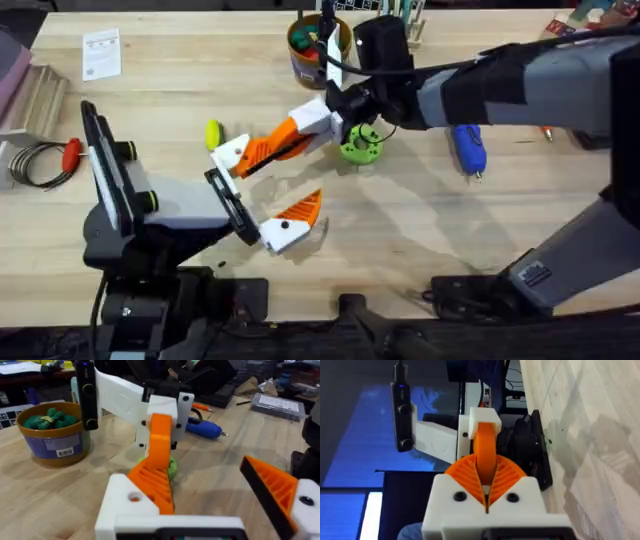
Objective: Pick up the gripper from the table and insert it into the empty holder that is missing its gripper. Then pick up a screw, insert it into the mounting hole, and use the screwdriver to tighten it. Finally, clean up the table by picking up the vegetable and placing it into the bucket.
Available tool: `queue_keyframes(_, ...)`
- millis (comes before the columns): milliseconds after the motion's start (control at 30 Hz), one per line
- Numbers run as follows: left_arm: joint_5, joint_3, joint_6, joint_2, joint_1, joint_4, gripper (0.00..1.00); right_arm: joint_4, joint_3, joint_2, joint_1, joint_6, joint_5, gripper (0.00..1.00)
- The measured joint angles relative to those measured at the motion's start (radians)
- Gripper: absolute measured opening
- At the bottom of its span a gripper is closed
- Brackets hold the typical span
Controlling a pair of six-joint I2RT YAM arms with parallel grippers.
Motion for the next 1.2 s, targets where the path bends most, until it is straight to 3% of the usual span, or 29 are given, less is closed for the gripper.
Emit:
queue_keyframes(367,-0.012,0.0,0.0,0.0,0.004,0.001,0.986,0.0,0.067,0.05,0.016,0.025,0.005,0.008)
queue_keyframes(1200,-0.03,0.0,-0.005,0.0,0.006,0.003,0.986,0.0,0.076,0.051,0.026,0.032,0.027,0.008)
